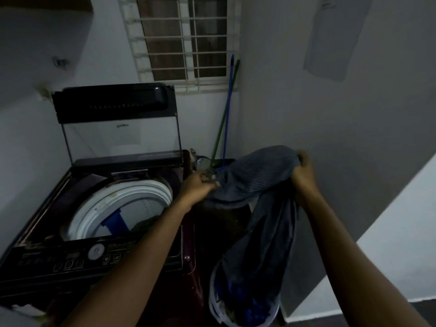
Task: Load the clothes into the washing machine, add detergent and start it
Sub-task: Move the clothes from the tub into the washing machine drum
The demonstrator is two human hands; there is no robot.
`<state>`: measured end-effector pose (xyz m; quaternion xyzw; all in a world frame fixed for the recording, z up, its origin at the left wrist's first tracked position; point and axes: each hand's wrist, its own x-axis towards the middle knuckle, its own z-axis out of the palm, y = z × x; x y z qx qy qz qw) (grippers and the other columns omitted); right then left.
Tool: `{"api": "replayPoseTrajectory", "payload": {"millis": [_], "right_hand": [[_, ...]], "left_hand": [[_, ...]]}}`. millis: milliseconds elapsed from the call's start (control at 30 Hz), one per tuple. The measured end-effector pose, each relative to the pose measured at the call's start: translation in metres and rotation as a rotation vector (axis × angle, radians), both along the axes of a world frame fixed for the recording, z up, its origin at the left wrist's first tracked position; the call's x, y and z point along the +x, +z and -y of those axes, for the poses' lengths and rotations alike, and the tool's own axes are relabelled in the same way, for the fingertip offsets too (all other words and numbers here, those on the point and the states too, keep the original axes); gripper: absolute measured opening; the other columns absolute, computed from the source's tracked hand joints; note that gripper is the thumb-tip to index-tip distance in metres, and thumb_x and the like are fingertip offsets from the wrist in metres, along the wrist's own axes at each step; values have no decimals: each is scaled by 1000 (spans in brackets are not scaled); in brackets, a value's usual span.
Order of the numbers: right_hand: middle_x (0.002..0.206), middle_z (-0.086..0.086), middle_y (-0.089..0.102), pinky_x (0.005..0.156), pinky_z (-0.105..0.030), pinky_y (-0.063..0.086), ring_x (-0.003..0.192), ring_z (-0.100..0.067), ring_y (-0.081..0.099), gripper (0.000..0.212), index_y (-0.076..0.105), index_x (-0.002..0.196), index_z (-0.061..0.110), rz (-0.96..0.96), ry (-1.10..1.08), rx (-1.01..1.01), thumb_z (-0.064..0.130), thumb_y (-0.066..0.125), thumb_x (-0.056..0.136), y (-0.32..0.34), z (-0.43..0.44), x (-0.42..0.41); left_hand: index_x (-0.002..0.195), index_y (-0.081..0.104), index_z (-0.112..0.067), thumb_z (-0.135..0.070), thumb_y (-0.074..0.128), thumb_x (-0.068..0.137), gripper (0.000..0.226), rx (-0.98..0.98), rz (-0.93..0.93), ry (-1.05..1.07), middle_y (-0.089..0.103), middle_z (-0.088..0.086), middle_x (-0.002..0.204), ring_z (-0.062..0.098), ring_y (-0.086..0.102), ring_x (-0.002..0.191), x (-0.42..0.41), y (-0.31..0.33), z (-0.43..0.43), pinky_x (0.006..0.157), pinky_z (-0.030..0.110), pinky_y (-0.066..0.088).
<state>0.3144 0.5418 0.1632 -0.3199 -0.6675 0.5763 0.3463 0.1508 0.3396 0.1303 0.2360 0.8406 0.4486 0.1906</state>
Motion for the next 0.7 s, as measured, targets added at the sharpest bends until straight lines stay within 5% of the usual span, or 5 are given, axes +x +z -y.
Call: {"api": "replayPoseTrajectory", "payload": {"millis": [100, 200, 367, 467, 700], "right_hand": [[96, -4, 61, 74, -35, 51, 89, -23, 61, 19, 50, 106, 18, 88, 80, 204, 11, 55, 89, 38, 11, -21], [91, -2, 62, 72, -32, 49, 86, -21, 61, 20, 50, 98, 20, 203, 206, 390, 5, 55, 86, 62, 26, -41], [93, 2, 56, 65, -17, 49, 89, -15, 56, 36, 54, 98, 14, 138, 428, 410, -17, 44, 83, 97, 55, -58], [113, 2, 57, 86, -12, 49, 107, -9, 55, 53, 55, 119, 10, 159, 685, 440, -22, 55, 76, 100, 41, -38], [156, 8, 21, 114, -25, 29, 140, -9, 24, 124, 13, 153, 21, 373, 532, 281, 23, 92, 58, -26, 9, 18]], "left_hand": [[150, 34, -20, -41, 88, 67, 102, 98, 2, -220, 41, -7, 145, 11, 40, 133, 17, -5, -10, 108, 25, 34], [156, 21, -25, -39, 94, 57, 124, 260, 5, -343, 33, -12, 152, 5, 35, 138, 36, 9, -33, 112, 25, 33], [119, 67, -11, -21, 91, 66, 59, 629, 166, -83, 70, 2, 119, 17, 66, 111, 63, 22, -62, 98, 39, 54], [107, 68, -12, -1, 80, 74, 37, 700, 198, 183, 71, 4, 107, 21, 68, 99, 58, 33, -61, 80, 28, 58], [103, 71, -6, -5, 78, 76, 28, 811, 321, 279, 74, 3, 98, 23, 70, 92, 42, 66, -50, 79, 36, 59]]}}
